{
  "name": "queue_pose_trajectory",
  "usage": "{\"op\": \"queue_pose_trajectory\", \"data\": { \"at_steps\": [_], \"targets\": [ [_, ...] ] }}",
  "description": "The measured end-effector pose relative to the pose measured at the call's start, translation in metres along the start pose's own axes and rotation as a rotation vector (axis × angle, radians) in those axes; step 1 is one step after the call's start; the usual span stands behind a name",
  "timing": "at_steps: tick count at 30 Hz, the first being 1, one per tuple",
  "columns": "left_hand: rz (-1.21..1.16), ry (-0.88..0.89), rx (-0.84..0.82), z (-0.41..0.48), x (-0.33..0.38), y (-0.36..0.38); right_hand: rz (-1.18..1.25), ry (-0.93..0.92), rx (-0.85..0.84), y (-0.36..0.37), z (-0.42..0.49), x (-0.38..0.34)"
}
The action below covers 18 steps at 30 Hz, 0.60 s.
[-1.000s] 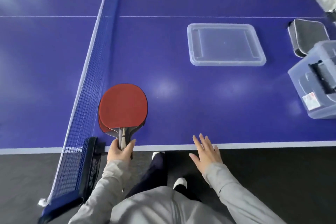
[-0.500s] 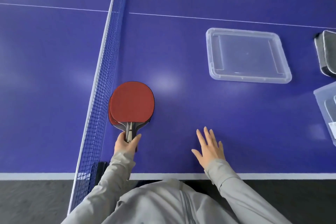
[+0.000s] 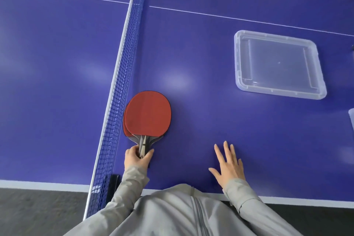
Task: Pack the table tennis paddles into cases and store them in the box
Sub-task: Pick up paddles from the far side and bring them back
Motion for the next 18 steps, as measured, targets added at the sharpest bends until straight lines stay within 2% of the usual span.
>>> {"op": "queue_pose_trajectory", "data": {
  "at_steps": [7,11,18],
  "targets": [
    [-0.048,0.027,0.1,-0.005,0.0022,-0.004,-0.016,0.003,0.001,-0.0013,-0.0005,-0.0014],
    [0.025,0.04,0.116,-0.0032,0.0016,-0.0051,-0.013,0.005,-0.003,-0.0023,-0.0006,-0.0022],
    [-0.008,0.026,0.155,-0.0035,-0.0054,-0.0048,-0.014,0.003,0.003,-0.0007,-0.001,-0.0014]
  ]
}}
Point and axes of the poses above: each hand's wrist, its own z-axis towards the middle knuckle, its own y-axis out of the palm, x = y × z, the point moved 6 cm from there along z, towards the middle knuckle, and after that the axes turned 11 degrees about -y, right-handed, at the moved point
